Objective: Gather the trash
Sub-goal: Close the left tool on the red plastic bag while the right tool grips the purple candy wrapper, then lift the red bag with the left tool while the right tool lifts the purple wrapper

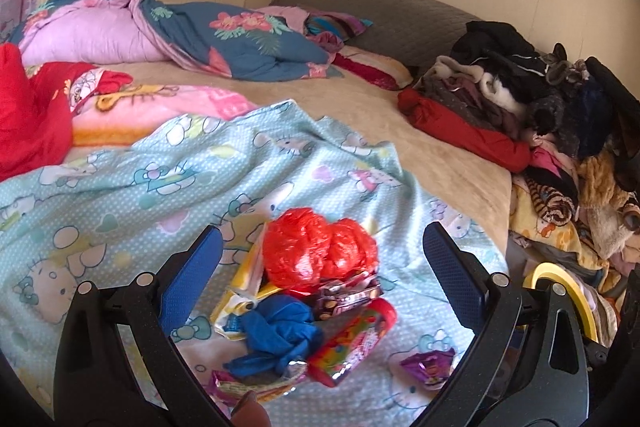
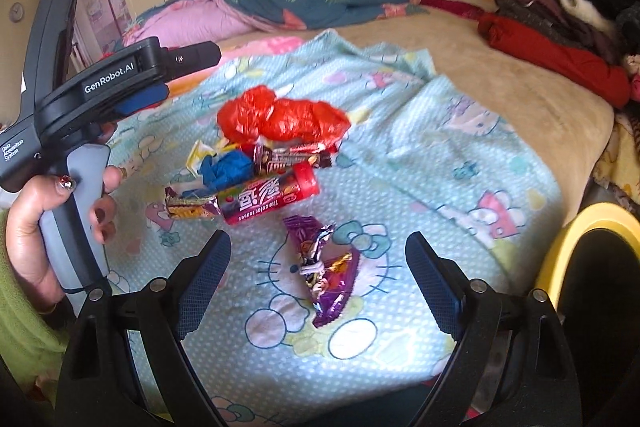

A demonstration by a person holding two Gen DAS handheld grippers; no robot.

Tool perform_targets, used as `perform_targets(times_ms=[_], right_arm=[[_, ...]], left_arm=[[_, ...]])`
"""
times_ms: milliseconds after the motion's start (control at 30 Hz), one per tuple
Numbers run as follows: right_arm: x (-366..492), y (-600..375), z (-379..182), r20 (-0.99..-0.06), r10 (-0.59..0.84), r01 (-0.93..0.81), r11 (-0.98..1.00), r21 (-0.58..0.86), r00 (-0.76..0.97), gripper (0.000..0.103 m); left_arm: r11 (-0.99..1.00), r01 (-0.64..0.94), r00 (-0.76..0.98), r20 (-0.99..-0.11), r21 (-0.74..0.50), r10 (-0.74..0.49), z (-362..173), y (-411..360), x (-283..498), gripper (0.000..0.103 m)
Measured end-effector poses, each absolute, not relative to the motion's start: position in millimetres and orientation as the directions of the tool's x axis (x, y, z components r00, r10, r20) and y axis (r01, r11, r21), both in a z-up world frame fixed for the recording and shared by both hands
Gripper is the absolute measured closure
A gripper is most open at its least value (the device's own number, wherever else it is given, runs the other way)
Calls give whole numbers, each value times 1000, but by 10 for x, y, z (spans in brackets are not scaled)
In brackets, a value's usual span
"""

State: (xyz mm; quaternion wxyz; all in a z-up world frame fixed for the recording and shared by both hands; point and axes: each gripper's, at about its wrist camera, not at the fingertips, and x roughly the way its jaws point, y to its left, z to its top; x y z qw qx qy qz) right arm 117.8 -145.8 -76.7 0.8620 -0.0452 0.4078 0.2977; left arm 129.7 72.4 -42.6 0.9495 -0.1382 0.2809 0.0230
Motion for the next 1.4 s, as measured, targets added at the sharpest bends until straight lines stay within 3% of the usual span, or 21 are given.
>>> perform_targets(times_ms=[167, 367, 533, 633, 733, 867, 1133, 1400], right_arm=[[1304, -1349, -922, -770, 463, -540, 821, 186, 439, 17], [1457, -1280, -1095, -815, 452, -523, 822, 224, 362, 20], [1502, -1198, -1244, -852, 433, -537, 812, 227, 294, 38], [1509, -1186, -1294, -868, 403, -527, 824, 206, 291, 57], [1511, -1213, -1304, -867, 404, -516, 830, 212, 292, 67], [1516, -1268, -1298, -856, 423, -503, 831, 236, 298, 71], [1399, -1343, -1175, -818, 465, -516, 819, 252, 338, 73], [1314, -1405, -959, -759, 511, -543, 801, 251, 403, 73]], left_arm=[[962, -124, 821, -570, -243, -38, -547, 773, 1426, 12], [962, -127, 787, -615, -243, -51, -689, 796, 1626, 27], [958, -143, 753, -655, -248, -57, -823, 827, 1740, 32], [958, -147, 741, -669, -248, -60, -871, 827, 1769, 43], [958, -142, 736, -673, -249, -66, -896, 806, 1779, 53], [958, -140, 730, -680, -249, -70, -912, 773, 1785, 60], [964, -102, 724, -682, -248, -99, -907, 651, 1768, 93], [962, -46, 766, -627, -270, -140, -690, 524, 1633, 97]])
